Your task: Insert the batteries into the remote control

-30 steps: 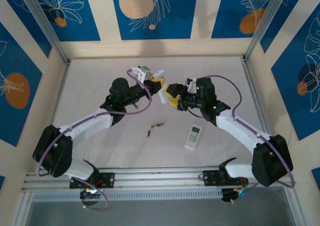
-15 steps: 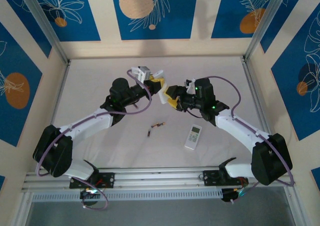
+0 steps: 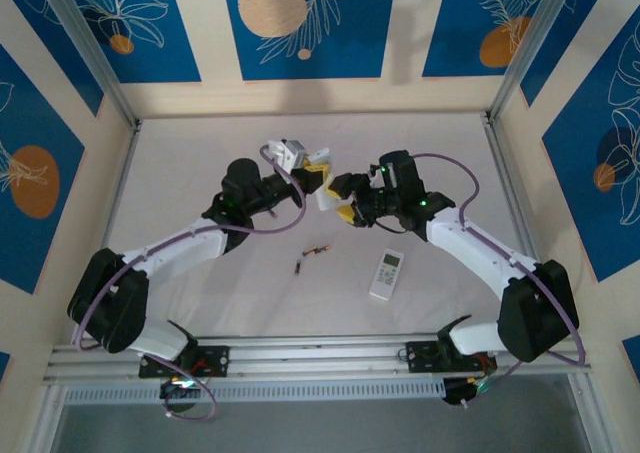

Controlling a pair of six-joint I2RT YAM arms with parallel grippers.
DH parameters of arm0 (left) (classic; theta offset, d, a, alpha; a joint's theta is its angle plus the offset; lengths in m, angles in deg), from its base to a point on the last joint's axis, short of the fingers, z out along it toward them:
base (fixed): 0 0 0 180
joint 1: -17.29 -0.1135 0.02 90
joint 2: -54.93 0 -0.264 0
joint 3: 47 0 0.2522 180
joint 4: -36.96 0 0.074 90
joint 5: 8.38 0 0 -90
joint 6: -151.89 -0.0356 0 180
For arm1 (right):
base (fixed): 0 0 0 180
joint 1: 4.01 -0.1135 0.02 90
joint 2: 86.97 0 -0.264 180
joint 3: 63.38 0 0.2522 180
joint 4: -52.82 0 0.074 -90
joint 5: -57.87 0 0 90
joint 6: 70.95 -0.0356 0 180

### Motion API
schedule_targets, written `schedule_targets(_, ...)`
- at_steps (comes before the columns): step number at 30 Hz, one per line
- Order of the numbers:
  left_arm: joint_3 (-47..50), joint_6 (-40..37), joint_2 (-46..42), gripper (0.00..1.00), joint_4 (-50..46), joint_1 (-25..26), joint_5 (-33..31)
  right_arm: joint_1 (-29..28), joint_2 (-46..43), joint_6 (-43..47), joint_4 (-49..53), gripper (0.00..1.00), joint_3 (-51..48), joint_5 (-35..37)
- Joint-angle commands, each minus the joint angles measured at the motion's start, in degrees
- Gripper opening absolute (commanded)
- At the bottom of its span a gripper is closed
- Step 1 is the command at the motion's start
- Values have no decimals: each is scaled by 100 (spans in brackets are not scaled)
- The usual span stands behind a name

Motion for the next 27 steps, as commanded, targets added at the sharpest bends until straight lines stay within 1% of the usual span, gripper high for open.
schedule_targets(1, -139, -115, -223, 0, 1029, 227, 736, 78, 351, -162, 1158, 60, -86, 911)
schedule_targets(6, -145, -156, -34, 0, 1248, 231, 486, 182, 338, -240, 1301, 57, -225, 882)
schedule_targets(10, -224, -122, 225, 0, 1362, 226, 381, 317, 237, -286, 1231, 56, -442, 744)
schedule_targets(18, -426, 12, 752, 0, 1692, 176, -5, 593, 35, -250, 1261, 56, -754, 736)
schedule_targets(22, -702, 82, 1150, 0, 1677, 115, -57, 754, -130, -179, 1343, 56, -864, 825)
schedule_targets(27, -1087, 460, 1823, 0, 1959, 6, -12, 993, -423, -75, 1389, 56, -1081, 1037)
